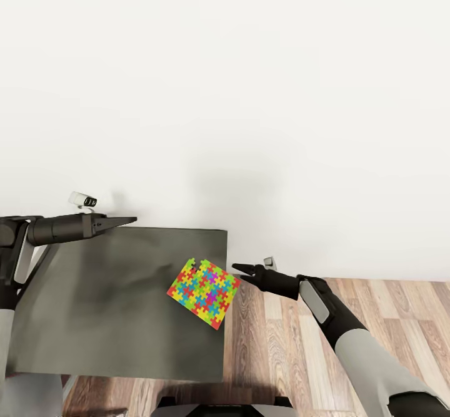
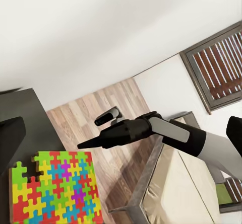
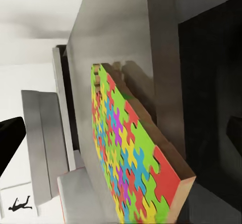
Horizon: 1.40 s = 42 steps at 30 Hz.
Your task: Put all the toys in the child's room - the three board games (two on the bed and one on the table), the two jigsaw puzzles on the table, and the tennis ball on the table - inside the toy box on the table in the child's room.
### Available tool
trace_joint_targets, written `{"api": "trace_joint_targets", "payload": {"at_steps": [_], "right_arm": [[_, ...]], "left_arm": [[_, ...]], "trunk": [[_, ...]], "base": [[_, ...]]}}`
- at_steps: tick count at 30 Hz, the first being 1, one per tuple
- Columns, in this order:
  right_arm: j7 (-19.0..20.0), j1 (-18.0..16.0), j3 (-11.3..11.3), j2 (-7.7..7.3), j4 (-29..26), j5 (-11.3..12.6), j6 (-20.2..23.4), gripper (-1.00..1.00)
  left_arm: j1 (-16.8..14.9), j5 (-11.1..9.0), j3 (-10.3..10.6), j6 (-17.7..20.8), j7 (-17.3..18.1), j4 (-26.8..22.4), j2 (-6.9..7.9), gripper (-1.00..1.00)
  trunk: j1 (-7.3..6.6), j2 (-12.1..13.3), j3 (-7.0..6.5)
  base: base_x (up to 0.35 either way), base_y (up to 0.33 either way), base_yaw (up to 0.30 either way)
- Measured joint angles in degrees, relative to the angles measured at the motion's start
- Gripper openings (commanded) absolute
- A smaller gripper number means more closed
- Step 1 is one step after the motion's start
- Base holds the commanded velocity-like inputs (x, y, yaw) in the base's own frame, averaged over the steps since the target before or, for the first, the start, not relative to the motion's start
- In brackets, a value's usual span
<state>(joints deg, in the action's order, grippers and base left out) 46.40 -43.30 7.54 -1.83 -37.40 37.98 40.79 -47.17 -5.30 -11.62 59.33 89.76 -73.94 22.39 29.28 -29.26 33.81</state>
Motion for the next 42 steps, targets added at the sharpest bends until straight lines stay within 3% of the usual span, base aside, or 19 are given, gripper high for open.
{"api": "trace_joint_targets", "payload": {"at_steps": [42], "right_arm": [[-0.02,0.0,0.01,-0.14,0.51,0.03,0.64,1.0]], "left_arm": [[0.0,0.12,0.02,0.0,0.0,0.02,-0.07,1.0]], "trunk": [[-0.01,0.0,0.0]], "base": [[-0.025,0.026,0.0]]}}
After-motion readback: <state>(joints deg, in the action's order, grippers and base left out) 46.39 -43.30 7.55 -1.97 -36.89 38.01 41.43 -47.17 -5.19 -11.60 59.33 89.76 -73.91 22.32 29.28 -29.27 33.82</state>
